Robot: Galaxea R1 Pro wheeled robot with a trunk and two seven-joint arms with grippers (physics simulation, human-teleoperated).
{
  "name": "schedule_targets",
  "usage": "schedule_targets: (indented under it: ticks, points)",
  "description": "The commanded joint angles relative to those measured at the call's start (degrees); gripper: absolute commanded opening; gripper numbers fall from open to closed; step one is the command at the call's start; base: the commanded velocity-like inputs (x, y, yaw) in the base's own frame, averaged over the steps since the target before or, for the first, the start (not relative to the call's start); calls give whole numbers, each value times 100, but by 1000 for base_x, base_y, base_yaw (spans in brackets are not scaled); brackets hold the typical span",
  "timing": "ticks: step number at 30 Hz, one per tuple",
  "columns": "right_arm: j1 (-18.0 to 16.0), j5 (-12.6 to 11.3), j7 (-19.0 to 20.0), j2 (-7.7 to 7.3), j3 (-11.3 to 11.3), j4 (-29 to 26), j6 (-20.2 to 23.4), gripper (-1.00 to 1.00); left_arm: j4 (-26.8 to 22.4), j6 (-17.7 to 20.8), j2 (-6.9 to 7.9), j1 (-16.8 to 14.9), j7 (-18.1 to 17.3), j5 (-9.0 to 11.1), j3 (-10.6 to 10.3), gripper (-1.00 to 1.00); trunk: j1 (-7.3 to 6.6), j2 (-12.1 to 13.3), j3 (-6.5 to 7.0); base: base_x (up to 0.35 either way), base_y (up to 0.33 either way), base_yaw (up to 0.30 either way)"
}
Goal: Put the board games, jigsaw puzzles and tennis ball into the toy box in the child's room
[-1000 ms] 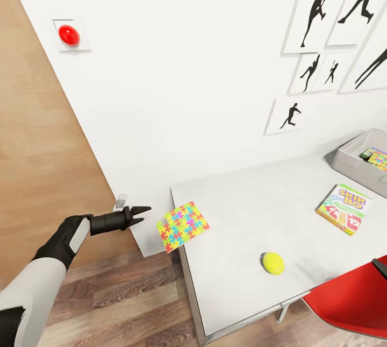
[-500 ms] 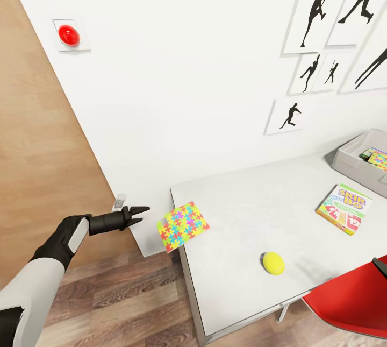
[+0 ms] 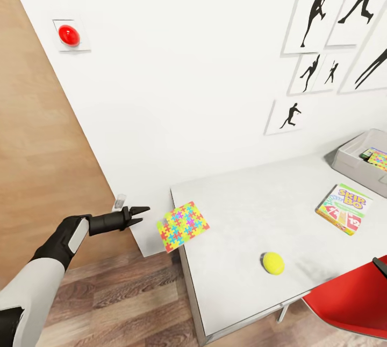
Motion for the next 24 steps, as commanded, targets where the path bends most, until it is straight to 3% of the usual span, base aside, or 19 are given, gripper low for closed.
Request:
schedule_targets:
  ticks: [1, 18, 24]
  points:
    - [3, -33, -7, -3, 2, -3, 50, 100, 1, 27, 0, -3, -13, 3, 7, 100, 1, -4, -5, 0, 0, 0]
    - [2, -34, -7, -3, 2, -3, 55, 100, 1, 25, 4, 0, -10, -9, 9, 100, 1, -4, -5, 0, 0, 0]
    - [2, -33, -7, -3, 2, -3, 51, 100, 1, 21, 4, 0, -6, -12, 8, 100, 133, -245, -112, 0, 0, 0]
